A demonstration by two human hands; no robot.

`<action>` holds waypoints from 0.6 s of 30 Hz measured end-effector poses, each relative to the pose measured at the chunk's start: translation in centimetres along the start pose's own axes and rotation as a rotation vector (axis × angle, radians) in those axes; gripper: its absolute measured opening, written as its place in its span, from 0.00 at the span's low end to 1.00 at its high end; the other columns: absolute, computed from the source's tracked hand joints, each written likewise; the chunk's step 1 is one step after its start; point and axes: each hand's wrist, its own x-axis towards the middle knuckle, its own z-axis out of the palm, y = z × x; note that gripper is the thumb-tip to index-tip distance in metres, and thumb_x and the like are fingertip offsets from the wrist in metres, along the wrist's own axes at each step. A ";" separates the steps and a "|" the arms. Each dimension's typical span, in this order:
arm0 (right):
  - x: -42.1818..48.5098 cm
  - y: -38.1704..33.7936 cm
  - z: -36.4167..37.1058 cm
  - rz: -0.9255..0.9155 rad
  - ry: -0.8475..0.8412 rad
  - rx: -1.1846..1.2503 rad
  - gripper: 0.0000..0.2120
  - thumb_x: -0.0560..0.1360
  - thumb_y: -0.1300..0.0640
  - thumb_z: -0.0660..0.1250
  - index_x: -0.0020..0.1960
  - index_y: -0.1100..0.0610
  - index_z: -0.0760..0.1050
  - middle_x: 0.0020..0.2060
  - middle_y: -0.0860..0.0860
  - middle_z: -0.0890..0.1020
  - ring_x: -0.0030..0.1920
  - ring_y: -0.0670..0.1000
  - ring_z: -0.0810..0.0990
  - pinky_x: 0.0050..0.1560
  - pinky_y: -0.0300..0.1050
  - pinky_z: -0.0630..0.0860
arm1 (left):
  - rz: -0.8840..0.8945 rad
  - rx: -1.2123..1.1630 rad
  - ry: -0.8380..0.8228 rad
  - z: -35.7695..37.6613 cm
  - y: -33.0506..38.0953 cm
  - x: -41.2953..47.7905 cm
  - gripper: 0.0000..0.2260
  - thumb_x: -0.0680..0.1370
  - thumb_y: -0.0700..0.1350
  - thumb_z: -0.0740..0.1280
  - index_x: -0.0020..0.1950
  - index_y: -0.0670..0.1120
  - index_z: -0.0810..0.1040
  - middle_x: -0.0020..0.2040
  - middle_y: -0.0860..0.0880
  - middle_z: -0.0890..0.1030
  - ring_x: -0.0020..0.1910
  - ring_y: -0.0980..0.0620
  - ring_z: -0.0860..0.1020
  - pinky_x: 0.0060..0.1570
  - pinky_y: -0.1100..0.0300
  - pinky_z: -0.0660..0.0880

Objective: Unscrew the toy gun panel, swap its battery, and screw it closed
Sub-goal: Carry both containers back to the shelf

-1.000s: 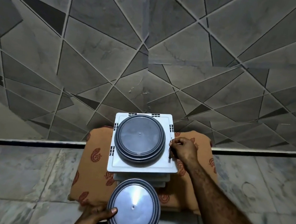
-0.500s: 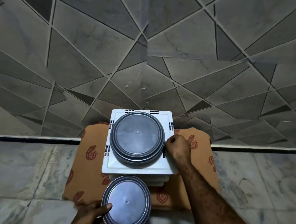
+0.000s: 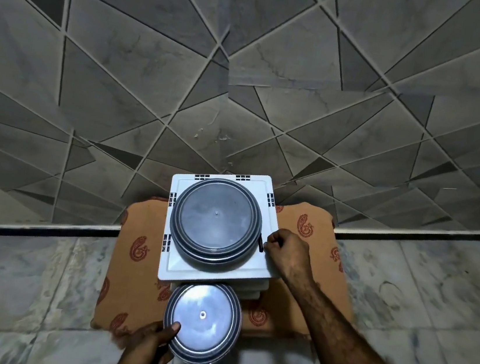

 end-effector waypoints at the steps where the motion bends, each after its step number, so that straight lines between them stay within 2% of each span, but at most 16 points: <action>1: -0.5 0.2 -0.1 -0.009 0.001 0.003 0.07 0.73 0.60 0.68 0.49 0.56 0.82 0.47 0.50 0.84 0.46 0.49 0.79 0.49 0.37 0.72 | 0.008 0.000 0.004 0.1 -0.1 0.4 0.07 0.76 0.36 0.70 0.52 0.34 0.80 0.42 0.41 0.86 0.45 0.43 0.82 0.43 0.55 0.78; 4: -1.9 0.7 -0.2 -0.034 0.001 0.000 0.06 0.72 0.60 0.68 0.48 0.56 0.82 0.46 0.50 0.85 0.47 0.50 0.81 0.50 0.40 0.75 | 0.040 0.002 0.002 0.8 -0.4 1.6 0.05 0.77 0.36 0.70 0.50 0.35 0.80 0.45 0.40 0.86 0.47 0.43 0.82 0.45 0.54 0.78; 7: -3.2 1.1 -0.4 -0.027 -0.008 0.024 0.07 0.72 0.60 0.68 0.48 0.56 0.82 0.46 0.49 0.85 0.47 0.49 0.82 0.53 0.43 0.78 | 0.066 -0.032 -0.011 1.7 -0.8 3.1 0.08 0.77 0.36 0.69 0.53 0.33 0.79 0.50 0.38 0.85 0.52 0.40 0.82 0.54 0.50 0.77; 9: -3.7 1.3 -0.6 -0.028 -0.007 0.034 0.08 0.73 0.60 0.67 0.49 0.56 0.82 0.46 0.49 0.85 0.48 0.49 0.82 0.53 0.43 0.78 | 0.107 -0.056 -0.020 2.8 -0.8 3.7 0.06 0.77 0.35 0.67 0.52 0.32 0.78 0.49 0.37 0.83 0.48 0.43 0.81 0.51 0.52 0.78; 12: -4.4 1.5 -0.7 -0.024 -0.019 0.034 0.08 0.73 0.60 0.69 0.52 0.56 0.82 0.47 0.49 0.85 0.49 0.48 0.82 0.51 0.38 0.75 | 0.157 -0.075 -0.024 4.4 -0.6 4.4 0.04 0.78 0.35 0.65 0.47 0.38 0.79 0.47 0.39 0.82 0.43 0.47 0.81 0.39 0.59 0.78; 15: -5.0 1.5 -0.1 -0.030 -0.026 0.036 0.10 0.73 0.59 0.71 0.54 0.55 0.82 0.48 0.48 0.84 0.48 0.46 0.81 0.50 0.35 0.73 | 0.170 -0.145 -0.037 5.6 -0.5 5.7 0.09 0.78 0.33 0.64 0.56 0.36 0.80 0.53 0.39 0.83 0.48 0.45 0.81 0.34 0.62 0.79; 18: -5.1 1.4 0.4 -0.033 -0.012 0.058 0.11 0.73 0.58 0.72 0.55 0.55 0.81 0.48 0.48 0.85 0.46 0.46 0.81 0.50 0.34 0.73 | 0.202 -0.233 -0.024 6.5 0.0 7.1 0.16 0.75 0.28 0.64 0.62 0.38 0.78 0.56 0.40 0.83 0.52 0.43 0.81 0.39 0.58 0.82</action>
